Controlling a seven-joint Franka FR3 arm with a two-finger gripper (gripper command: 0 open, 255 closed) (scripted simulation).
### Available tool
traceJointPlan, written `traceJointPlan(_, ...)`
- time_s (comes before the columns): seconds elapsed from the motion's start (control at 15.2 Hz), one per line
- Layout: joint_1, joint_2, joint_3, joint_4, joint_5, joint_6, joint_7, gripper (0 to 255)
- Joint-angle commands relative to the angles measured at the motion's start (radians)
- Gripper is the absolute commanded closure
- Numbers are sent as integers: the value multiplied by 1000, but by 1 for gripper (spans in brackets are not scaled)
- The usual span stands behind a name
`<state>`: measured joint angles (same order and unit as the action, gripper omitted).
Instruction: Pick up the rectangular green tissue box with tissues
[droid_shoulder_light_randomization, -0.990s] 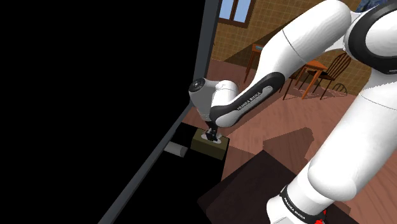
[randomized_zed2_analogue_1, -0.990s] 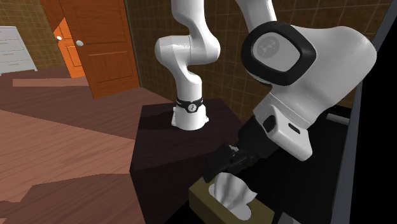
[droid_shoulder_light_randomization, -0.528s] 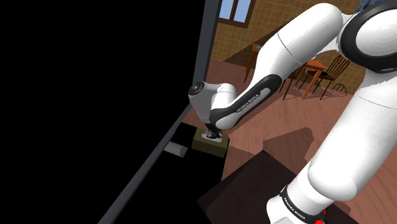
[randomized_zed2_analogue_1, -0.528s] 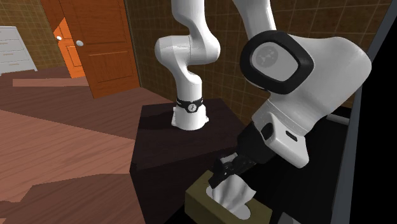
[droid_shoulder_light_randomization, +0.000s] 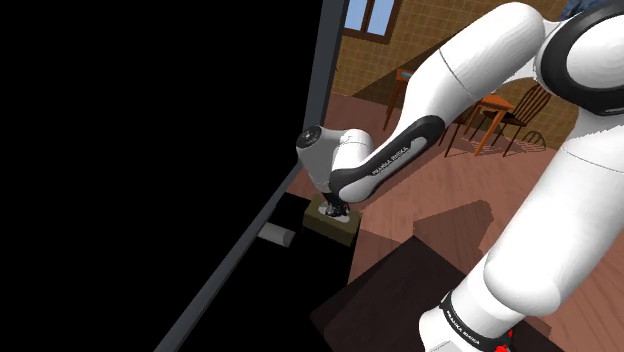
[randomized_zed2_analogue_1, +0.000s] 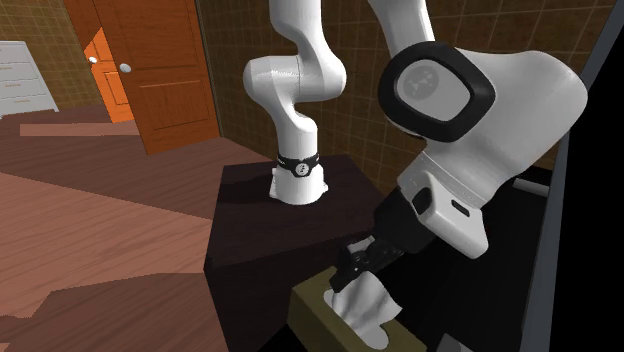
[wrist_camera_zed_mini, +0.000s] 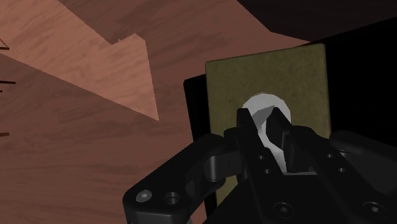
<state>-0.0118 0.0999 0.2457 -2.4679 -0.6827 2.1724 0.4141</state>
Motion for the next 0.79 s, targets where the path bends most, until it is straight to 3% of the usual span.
traceJointPlan(0.0,0,-22,3,0,17,-15,-20,255)
traceJointPlan(0.73,6,-154,12,16,107,-122,-132,255)
